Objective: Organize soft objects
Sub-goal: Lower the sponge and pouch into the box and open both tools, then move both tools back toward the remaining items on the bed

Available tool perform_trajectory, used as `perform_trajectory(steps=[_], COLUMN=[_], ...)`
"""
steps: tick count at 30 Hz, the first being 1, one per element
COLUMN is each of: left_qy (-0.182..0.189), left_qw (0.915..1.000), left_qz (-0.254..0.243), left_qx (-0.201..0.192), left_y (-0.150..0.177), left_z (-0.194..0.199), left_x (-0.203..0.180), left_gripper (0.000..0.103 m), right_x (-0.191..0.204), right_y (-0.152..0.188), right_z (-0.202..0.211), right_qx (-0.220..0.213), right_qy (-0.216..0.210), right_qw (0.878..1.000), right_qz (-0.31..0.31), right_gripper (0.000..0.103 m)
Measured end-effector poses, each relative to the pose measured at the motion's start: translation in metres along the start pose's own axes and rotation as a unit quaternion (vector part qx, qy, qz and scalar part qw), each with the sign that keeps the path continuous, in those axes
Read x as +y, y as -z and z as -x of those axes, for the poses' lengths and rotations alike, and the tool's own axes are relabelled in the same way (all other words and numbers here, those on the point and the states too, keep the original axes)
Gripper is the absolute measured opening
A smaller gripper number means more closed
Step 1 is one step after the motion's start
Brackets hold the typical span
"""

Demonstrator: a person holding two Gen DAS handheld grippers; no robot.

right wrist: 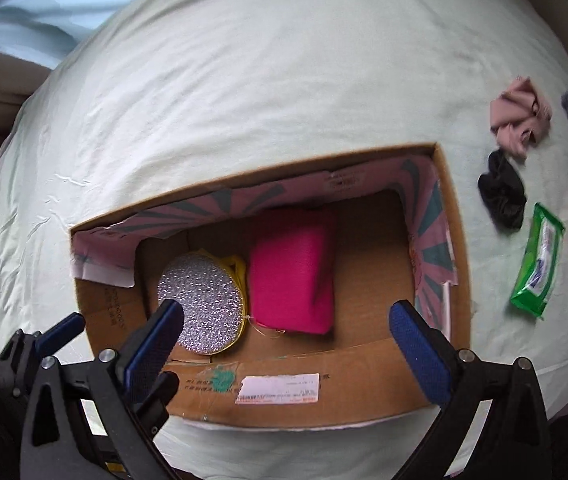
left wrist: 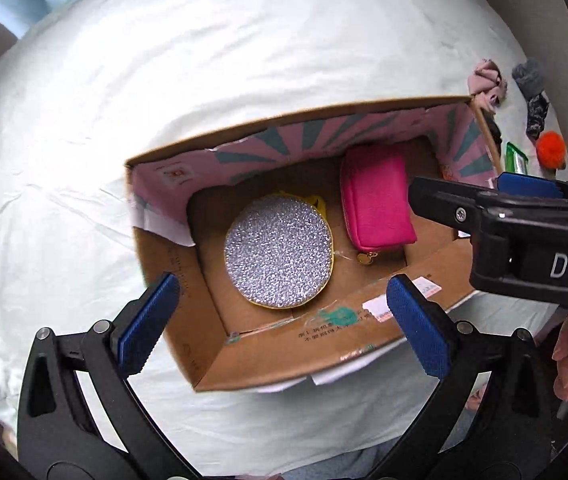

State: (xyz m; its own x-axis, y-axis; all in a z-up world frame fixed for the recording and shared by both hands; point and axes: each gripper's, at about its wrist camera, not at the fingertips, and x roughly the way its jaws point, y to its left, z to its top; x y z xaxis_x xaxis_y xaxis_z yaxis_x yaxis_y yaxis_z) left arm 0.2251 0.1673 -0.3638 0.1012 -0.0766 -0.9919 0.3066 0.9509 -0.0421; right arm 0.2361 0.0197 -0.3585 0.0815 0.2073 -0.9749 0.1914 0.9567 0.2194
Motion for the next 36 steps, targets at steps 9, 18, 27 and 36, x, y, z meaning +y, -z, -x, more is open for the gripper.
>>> perform_trajectory(steps=[9,18,27,36], left_qy=[-0.018,-0.025,-0.038,-0.038], left_qw=[0.9973,0.9893,0.9694,0.9564], left_qz=[0.002,0.027,0.034,0.027], left_qx=[-0.072,-0.141,-0.240,-0.288], left_y=[0.021,0.054,0.082,0.095], left_z=[0.075,0.151,0.239,0.281], left_x=[0.007,0.010,-0.002,-0.051], left_gripper=[0.103,0.103,0.103,0.103], right_x=[0.016,0.032,0.030,-0.005], right_y=[0.034,0.079,0.128,0.160], right_z=[0.079,0.166,0.246,0.288], right_qx=[-0.083,-0.182,-0.288,-0.345], right_qy=[0.022,0.045,0.055,0.047], right_qw=[0.994,0.976,0.951,0.933], right_qz=[0.062,0.106,0.101,0.089], right_gripper=[0.102,0.102,0.102,0.102])
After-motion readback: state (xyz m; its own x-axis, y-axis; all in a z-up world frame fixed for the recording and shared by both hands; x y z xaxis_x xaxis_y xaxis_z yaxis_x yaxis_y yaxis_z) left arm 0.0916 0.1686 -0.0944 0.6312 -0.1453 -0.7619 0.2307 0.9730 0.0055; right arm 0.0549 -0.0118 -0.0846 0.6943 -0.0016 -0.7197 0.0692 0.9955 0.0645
